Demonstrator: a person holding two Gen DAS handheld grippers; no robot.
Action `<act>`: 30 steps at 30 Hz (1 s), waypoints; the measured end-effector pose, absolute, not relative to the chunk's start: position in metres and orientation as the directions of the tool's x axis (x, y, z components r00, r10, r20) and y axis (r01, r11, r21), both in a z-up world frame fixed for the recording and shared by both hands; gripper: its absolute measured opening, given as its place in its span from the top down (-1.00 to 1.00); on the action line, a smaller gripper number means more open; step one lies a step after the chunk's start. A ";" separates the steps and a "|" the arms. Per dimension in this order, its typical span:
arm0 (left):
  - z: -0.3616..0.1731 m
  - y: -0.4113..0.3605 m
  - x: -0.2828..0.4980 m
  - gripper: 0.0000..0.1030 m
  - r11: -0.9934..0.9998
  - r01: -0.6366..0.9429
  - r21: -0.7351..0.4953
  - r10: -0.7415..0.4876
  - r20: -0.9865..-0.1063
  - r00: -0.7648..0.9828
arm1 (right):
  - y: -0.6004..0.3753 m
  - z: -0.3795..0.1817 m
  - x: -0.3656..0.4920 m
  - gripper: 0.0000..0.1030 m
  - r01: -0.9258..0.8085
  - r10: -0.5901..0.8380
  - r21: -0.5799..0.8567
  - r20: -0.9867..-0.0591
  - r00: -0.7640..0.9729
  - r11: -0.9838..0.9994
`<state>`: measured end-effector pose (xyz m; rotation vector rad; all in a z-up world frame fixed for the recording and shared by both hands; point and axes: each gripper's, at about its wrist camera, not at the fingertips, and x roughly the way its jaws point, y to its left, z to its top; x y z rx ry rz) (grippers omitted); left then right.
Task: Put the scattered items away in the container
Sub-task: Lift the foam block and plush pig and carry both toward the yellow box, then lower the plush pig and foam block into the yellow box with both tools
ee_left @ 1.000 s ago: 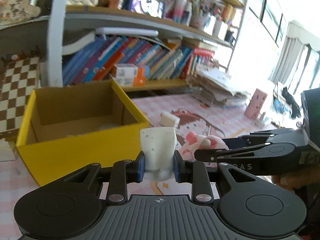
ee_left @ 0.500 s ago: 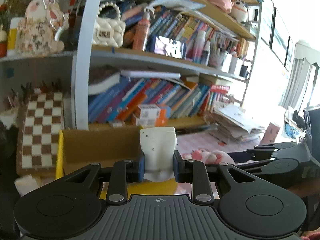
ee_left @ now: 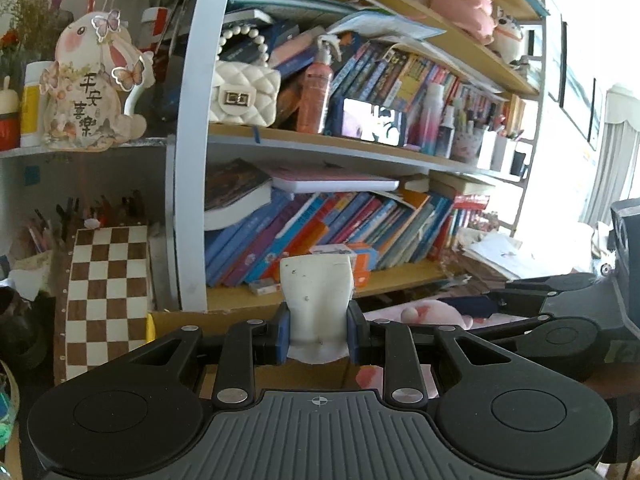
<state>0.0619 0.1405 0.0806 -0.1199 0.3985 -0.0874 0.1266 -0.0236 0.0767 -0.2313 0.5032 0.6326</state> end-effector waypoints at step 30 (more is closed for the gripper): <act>-0.011 0.193 0.155 0.50 0.977 -0.104 -0.185 -0.047 -0.668 0.743 | 0.070 0.011 0.210 0.14 -0.736 0.495 -0.157 -0.647 0.580 0.659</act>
